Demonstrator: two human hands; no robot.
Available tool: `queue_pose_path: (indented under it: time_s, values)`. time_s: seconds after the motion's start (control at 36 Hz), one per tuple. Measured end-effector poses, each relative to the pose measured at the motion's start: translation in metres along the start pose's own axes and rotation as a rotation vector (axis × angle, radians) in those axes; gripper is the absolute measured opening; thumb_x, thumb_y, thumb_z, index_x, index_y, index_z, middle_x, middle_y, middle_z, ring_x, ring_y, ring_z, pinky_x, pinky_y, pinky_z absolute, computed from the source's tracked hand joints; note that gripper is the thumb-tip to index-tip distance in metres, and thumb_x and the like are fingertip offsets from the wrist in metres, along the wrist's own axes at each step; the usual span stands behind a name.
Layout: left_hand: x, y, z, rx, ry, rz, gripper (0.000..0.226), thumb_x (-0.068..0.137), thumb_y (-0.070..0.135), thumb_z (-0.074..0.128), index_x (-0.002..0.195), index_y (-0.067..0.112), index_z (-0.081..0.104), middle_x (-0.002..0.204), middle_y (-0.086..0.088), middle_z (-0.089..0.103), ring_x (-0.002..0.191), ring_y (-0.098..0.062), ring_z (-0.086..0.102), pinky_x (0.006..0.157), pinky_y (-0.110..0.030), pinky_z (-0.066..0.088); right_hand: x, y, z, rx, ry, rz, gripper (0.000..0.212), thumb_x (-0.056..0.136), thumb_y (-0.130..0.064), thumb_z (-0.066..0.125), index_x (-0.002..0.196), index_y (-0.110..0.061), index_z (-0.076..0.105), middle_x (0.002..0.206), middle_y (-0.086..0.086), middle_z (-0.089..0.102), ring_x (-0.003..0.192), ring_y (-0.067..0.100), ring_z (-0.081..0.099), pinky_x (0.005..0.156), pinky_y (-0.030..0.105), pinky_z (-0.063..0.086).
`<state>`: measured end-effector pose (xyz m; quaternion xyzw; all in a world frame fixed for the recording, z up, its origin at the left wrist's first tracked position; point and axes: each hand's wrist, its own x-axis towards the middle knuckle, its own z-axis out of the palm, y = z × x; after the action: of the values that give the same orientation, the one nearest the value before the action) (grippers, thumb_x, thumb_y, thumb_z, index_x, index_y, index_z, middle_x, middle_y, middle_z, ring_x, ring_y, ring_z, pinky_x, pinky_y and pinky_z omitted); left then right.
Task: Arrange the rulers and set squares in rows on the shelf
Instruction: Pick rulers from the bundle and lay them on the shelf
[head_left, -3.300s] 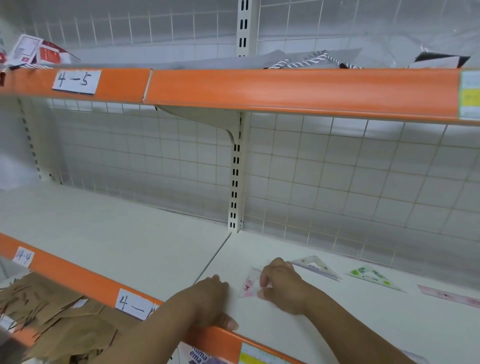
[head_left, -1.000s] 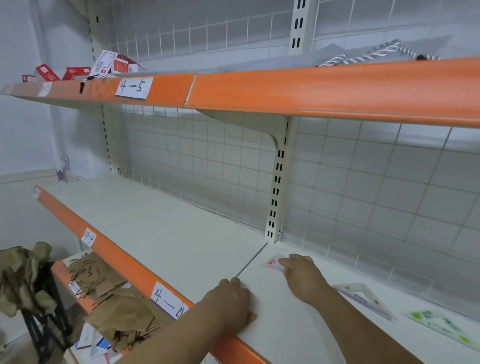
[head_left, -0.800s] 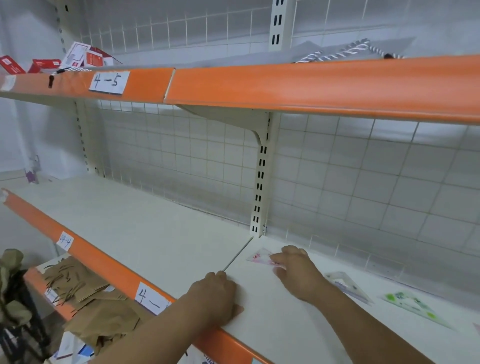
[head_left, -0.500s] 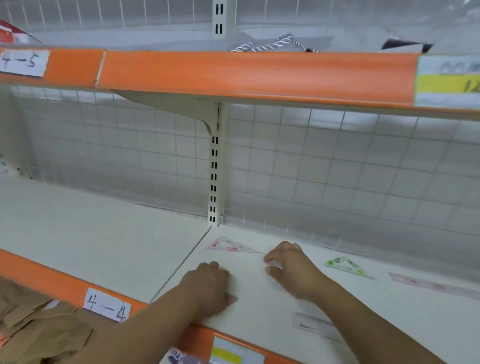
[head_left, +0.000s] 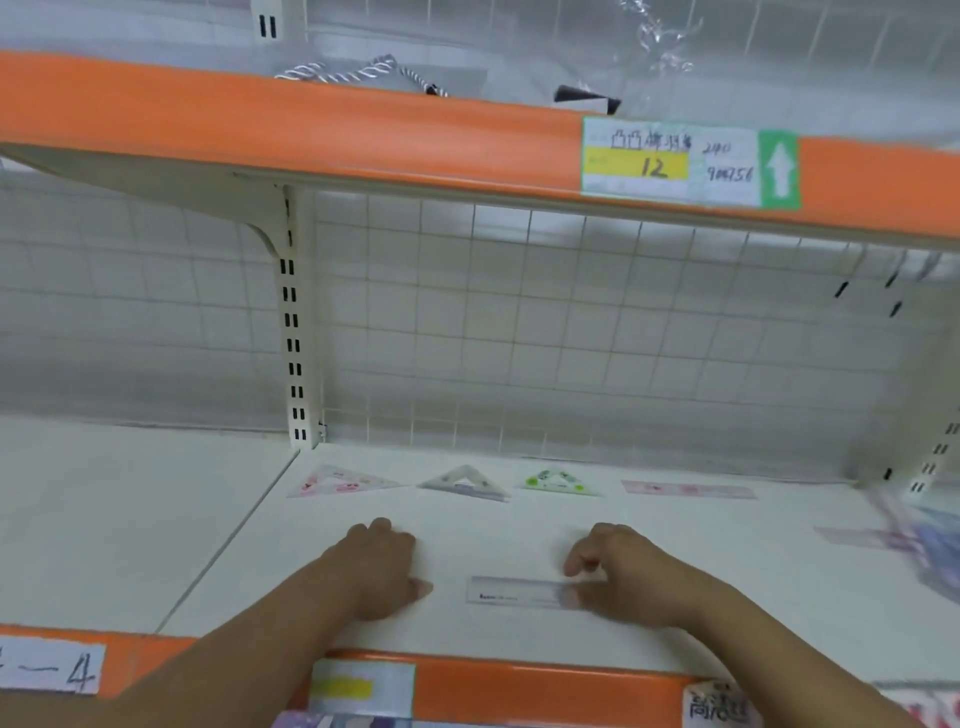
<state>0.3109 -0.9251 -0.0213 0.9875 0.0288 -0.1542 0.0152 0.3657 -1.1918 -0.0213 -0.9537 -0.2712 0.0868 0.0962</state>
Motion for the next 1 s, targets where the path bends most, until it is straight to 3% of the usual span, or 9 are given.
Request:
queue_pose_path:
  time_s: [0.11, 0.31, 0.47, 0.64, 0.75, 0.86, 1.0]
  values:
    - [-0.001, 0.009, 0.001, 0.001, -0.01, 0.019, 0.063, 0.096, 0.053, 0.04, 0.147, 0.018, 0.029, 0.146, -0.012, 0.029, 0.132, -0.031, 0.032, 0.109, -0.04, 0.032, -0.003, 0.0, 0.005, 0.004, -0.016, 0.029, 0.038, 0.087, -0.041, 0.062, 0.122, -0.027, 0.057, 0.109, -0.007, 0.043, 0.104, 0.01, 0.038, 0.088, 0.021, 0.033]
    - [-0.002, 0.007, 0.003, -0.001, -0.008, 0.019, 0.064, 0.096, 0.053, 0.039, 0.147, 0.017, 0.028, 0.146, -0.011, 0.029, 0.132, -0.031, 0.033, 0.11, -0.04, 0.033, 0.0, -0.005, 0.005, 0.01, -0.052, 0.063, 0.015, 0.089, -0.03, 0.059, 0.102, -0.027, 0.052, 0.109, -0.006, 0.041, 0.102, 0.011, 0.037, 0.087, 0.02, 0.032]
    - [-0.005, 0.005, 0.004, -0.013, -0.02, 0.031, 0.063, 0.097, 0.052, 0.038, 0.148, 0.017, 0.026, 0.148, -0.011, 0.028, 0.134, -0.03, 0.032, 0.11, -0.04, 0.032, 0.001, -0.009, 0.004, 0.01, -0.032, 0.057, 0.018, 0.088, -0.024, 0.058, 0.095, -0.029, 0.042, 0.105, -0.007, 0.047, 0.096, 0.013, 0.044, 0.082, 0.023, 0.035]
    - [-0.005, 0.002, 0.005, -0.012, -0.029, 0.041, 0.064, 0.097, 0.053, 0.037, 0.149, 0.018, 0.025, 0.151, -0.011, 0.026, 0.136, -0.03, 0.03, 0.112, -0.04, 0.03, -0.001, -0.011, 0.007, 0.06, -0.046, 0.041, 0.036, 0.094, -0.014, 0.046, 0.128, -0.027, 0.047, 0.108, -0.003, 0.037, 0.099, 0.014, 0.044, 0.089, 0.02, 0.034]
    - [-0.006, 0.002, 0.005, -0.007, -0.034, 0.047, 0.064, 0.097, 0.052, 0.037, 0.149, 0.017, 0.024, 0.152, -0.012, 0.024, 0.137, -0.031, 0.029, 0.113, -0.039, 0.029, 0.0, -0.012, 0.01, 0.056, -0.036, -0.001, 0.046, 0.095, -0.011, 0.039, 0.136, -0.033, 0.045, 0.111, 0.002, 0.039, 0.108, 0.018, 0.047, 0.096, 0.02, 0.034]
    - [-0.006, 0.003, 0.004, -0.004, -0.037, 0.049, 0.064, 0.098, 0.052, 0.036, 0.15, 0.017, 0.024, 0.152, -0.013, 0.023, 0.137, -0.031, 0.029, 0.113, -0.039, 0.028, 0.0, -0.014, 0.01, 0.073, -0.032, -0.017, 0.046, 0.099, -0.021, 0.037, 0.144, -0.031, 0.035, 0.118, 0.0, 0.044, 0.117, 0.018, 0.046, 0.098, 0.021, 0.033]
    - [-0.008, 0.004, 0.002, 0.005, -0.043, 0.055, 0.064, 0.099, 0.051, 0.035, 0.15, 0.016, 0.022, 0.153, -0.013, 0.021, 0.137, -0.031, 0.029, 0.112, -0.038, 0.028, 0.003, -0.015, 0.01, 0.105, -0.017, 0.001, 0.06, 0.093, -0.047, 0.051, 0.146, -0.036, 0.026, 0.112, -0.005, 0.039, 0.102, 0.01, 0.041, 0.094, 0.021, 0.033]
